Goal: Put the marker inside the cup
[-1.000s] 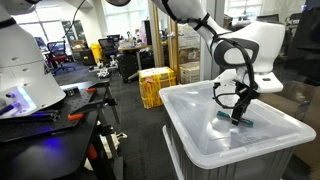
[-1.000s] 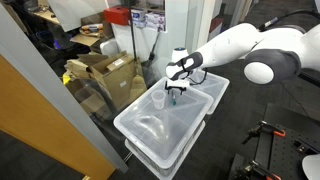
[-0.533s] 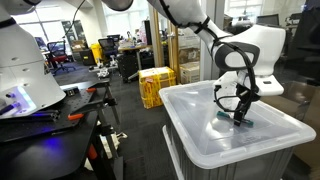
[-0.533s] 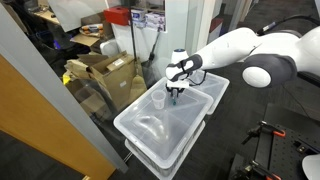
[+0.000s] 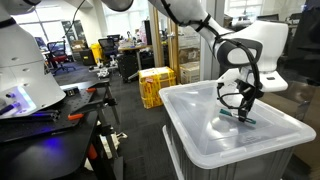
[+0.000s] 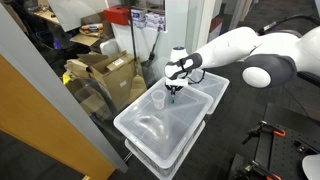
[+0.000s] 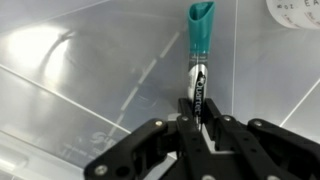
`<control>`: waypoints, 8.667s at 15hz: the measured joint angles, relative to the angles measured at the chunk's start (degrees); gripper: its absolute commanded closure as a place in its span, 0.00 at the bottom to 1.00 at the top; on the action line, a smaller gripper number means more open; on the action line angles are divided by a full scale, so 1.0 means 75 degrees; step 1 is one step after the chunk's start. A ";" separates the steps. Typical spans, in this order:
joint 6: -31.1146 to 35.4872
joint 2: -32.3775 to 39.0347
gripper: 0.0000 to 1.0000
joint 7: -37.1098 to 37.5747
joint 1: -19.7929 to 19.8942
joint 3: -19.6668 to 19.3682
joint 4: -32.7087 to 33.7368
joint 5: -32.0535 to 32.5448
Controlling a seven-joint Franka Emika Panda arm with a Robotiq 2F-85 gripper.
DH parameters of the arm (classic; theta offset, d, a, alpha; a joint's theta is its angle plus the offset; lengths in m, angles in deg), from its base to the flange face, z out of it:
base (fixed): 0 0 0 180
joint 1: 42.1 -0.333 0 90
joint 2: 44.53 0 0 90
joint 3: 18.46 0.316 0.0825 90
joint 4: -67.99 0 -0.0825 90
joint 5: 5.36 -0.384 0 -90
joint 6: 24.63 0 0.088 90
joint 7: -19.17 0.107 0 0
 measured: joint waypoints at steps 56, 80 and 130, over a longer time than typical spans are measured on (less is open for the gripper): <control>0.5851 -0.4082 0.95 -0.0299 -0.3707 -0.1880 -0.6353 0.0373; 0.7069 -0.2679 0.95 -0.0146 -0.4765 -0.2743 -0.5912 -0.0321; 0.7411 -0.4567 0.00 -0.0181 -0.4852 -0.2796 -0.6799 -0.0835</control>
